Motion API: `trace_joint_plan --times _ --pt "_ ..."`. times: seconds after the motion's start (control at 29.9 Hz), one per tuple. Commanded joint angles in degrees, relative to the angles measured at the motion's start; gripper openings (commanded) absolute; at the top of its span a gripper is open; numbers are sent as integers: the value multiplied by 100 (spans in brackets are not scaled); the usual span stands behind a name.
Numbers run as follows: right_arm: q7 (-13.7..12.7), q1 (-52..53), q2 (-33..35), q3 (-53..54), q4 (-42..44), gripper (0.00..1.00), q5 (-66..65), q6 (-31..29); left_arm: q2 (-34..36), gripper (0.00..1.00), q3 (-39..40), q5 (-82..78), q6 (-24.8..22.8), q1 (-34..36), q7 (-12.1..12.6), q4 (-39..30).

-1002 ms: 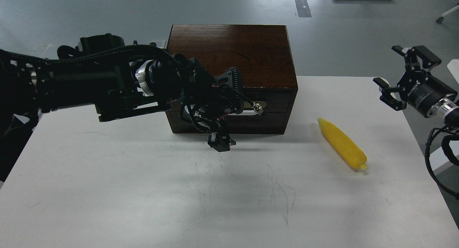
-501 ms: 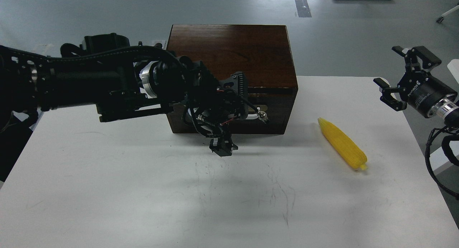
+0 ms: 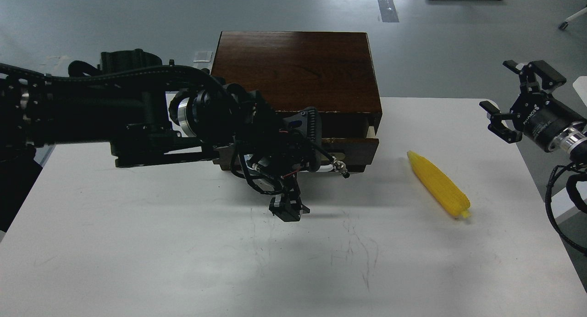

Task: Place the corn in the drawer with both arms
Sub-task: 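Pull the drawer open toward the robot with the left gripper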

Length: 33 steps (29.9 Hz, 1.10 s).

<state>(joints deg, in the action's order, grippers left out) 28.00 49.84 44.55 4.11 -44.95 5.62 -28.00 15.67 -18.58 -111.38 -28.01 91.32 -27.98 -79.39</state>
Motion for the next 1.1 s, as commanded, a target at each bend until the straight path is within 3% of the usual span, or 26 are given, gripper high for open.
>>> trace_joint_plan --times 0.0,0.4,0.6,0.87,1.07 --pt "0 0 1 2 4 100 0 0 155 98 12 82 1 70 -2 -339" --pt "0 0 -8 11 -5 100 0 0 323 98 214 161 1 184 -2 -542" --pt "0 0 1 11 -5 100 0 0 445 98 978 608 1 219 -2 -578" --pt "0 -9 45 11 12 100 -8 0 1209 98 2332 3980 1 -52 -2 -192" --pt "0 -18 45 2 48 100 -8 0 2009 98 2710 7408 1 -957 -2 398"
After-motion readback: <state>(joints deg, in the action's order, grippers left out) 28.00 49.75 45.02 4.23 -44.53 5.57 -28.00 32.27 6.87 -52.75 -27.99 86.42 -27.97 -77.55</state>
